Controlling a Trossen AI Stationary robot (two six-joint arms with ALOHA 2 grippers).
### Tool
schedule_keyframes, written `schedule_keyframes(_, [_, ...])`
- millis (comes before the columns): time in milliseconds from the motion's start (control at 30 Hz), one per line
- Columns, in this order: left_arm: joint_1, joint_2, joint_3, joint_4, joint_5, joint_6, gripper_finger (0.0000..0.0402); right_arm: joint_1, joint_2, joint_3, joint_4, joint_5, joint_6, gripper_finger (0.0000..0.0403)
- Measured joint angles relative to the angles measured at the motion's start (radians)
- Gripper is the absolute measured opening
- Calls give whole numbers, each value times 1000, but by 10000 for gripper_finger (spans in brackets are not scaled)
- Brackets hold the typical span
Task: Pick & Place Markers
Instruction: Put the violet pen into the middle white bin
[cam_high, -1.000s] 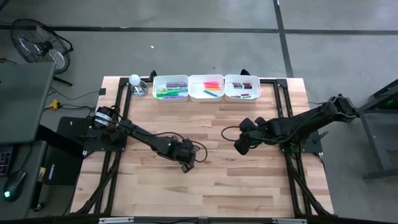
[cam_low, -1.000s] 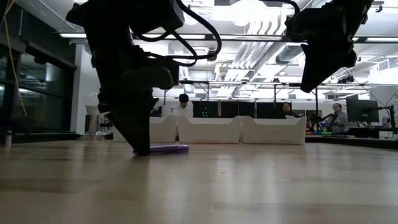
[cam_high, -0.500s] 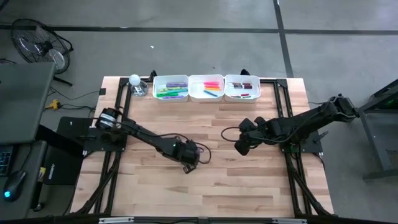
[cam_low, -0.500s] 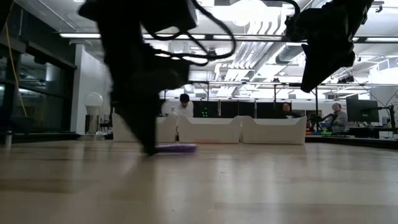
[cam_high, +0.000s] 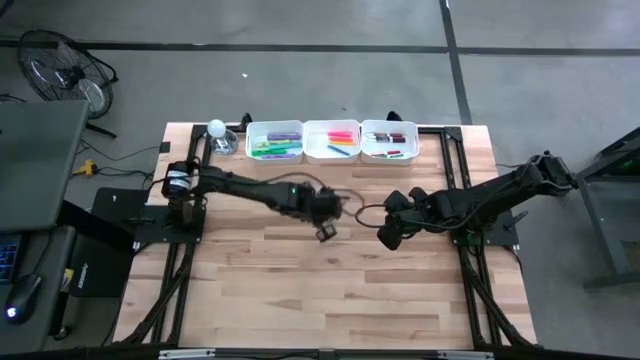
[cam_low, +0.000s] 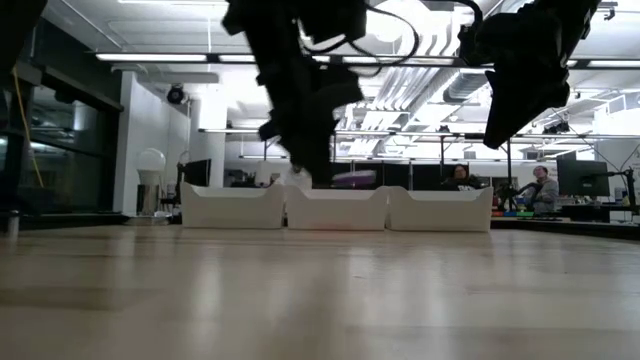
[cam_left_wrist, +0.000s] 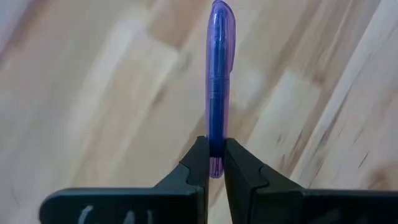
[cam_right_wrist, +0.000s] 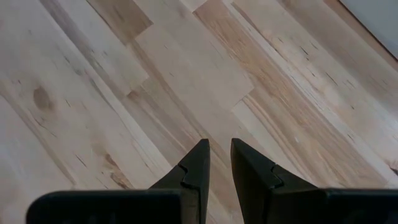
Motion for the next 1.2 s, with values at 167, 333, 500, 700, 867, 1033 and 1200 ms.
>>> schedule_keyframes(167, [69, -2, 76, -21, 23, 88, 22, 0, 0, 0, 0, -6, -7, 55])
schedule_keyframes(333, [148, -2, 138, -43, 31, 178, 23, 0, 0, 0, 0, -6, -7, 55])
schedule_keyframes(500, [237, -2, 187, -82, 63, 220, 24, 0, 0, 0, 0, -11, -6, 55])
schedule_keyframes(700, [344, -3, 218, -102, 141, 259, 24, 0, 0, 0, 0, -11, -4, 55])
schedule_keyframes(867, [425, -3, 218, -118, 205, 274, 25, 0, 0, 0, 0, -14, 12, 55])
schedule_keyframes(1033, [492, -3, 218, -125, 251, 294, 25, 0, 0, 0, 0, -15, 19, 55])
schedule_keyframes(1200, [547, -3, 218, -134, 266, 396, 25, 0, 0, 0, 0, -15, 22, 55])
